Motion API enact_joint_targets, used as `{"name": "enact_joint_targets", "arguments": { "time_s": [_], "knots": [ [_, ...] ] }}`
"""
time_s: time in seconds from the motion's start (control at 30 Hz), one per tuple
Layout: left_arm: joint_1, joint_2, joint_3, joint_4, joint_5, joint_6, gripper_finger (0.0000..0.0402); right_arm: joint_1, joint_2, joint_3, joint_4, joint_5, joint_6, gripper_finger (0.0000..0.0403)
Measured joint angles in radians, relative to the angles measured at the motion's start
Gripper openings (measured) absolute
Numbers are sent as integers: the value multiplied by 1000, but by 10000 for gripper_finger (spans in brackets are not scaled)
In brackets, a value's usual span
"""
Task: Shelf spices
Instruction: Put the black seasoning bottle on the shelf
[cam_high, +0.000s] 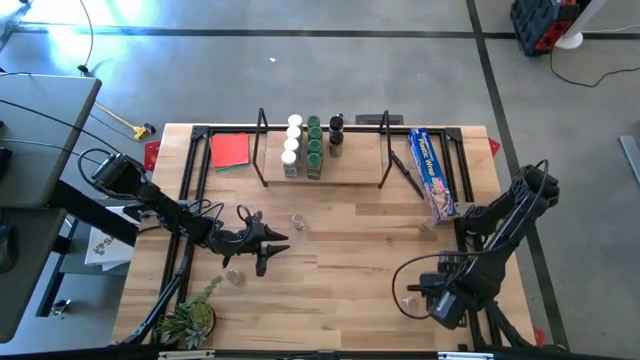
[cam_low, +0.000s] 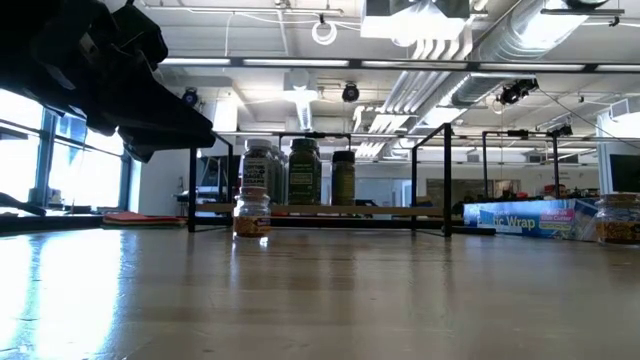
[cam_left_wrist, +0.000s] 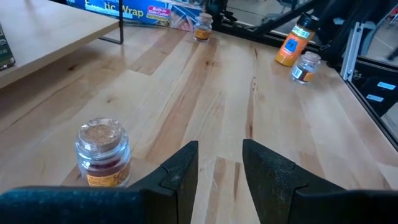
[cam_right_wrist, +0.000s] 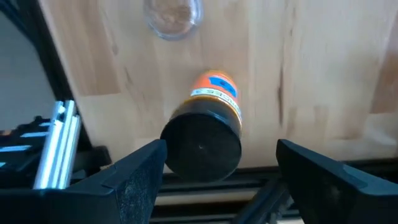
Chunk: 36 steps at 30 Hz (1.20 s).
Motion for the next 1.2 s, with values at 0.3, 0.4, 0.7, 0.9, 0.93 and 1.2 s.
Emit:
{"name": "enact_joint_targets", "arguments": {
  "time_s": [0.3,0.4,0.7,0.9,0.93,1.2],
  "knots": [
    [-7,0,0,2,26,-3,121,-3,-19,-54,4,5,-9,303],
    [-8,0,0,2,27,-3,121,-10,-51,-53,3,-26,-27,303],
    [-8,0,0,5,16,-11,121,-8,-99,-83,18,-42,-14,303],
    [-8,0,0,9,15,-12,121,-85,-100,-239,49,-65,99,303],
    [-8,0,0,8,15,-12,121,-109,-100,-266,45,-77,123,303],
    [-8,0,0,7,16,-30,121,-322,-100,-440,49,-117,244,289]
  ]
}}
